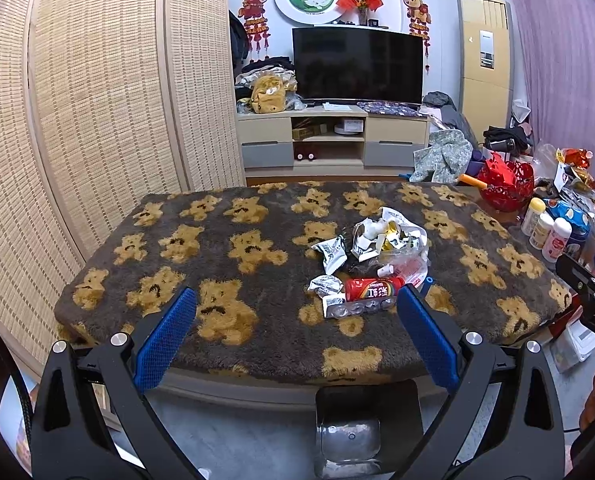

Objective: Collect trash
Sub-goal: 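Move both tools toward the trash pile on the table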

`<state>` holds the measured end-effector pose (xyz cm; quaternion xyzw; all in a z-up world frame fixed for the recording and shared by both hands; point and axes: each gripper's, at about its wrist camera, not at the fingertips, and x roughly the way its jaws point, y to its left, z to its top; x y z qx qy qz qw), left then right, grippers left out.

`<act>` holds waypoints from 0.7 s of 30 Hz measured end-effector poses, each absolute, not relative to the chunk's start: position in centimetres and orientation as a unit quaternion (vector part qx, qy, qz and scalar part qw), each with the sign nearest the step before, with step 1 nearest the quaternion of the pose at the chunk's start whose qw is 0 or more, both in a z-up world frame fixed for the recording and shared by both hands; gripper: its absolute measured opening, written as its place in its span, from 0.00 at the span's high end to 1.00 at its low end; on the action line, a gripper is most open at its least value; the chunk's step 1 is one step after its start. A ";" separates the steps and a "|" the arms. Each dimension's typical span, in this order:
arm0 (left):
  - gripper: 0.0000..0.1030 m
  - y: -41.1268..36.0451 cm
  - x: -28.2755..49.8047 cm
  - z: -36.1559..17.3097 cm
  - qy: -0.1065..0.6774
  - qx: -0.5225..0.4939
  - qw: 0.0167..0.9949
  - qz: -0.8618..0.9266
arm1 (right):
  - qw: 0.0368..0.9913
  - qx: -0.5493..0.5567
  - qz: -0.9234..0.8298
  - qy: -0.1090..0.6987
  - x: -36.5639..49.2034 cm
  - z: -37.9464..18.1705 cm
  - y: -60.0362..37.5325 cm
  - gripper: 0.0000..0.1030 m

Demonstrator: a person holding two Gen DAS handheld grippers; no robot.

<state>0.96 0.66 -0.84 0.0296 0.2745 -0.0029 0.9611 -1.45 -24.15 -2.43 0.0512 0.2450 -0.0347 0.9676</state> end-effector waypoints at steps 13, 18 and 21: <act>0.08 1.2 4.4 -5.0 0.297 0.036 0.954 -0.036 | 0.955 0.057 -0.024 0.289 1.9 -5.7 -23.0 0.03; 0.08 0.9 6.0 -7.3 0.337 0.057 0.938 -0.051 | 0.944 0.049 -0.007 0.325 4.4 -8.7 -21.5 0.03; 0.08 1.1 7.3 -8.8 0.362 0.064 0.928 -0.054 | 0.937 0.057 0.000 0.346 5.9 -10.6 -21.1 0.03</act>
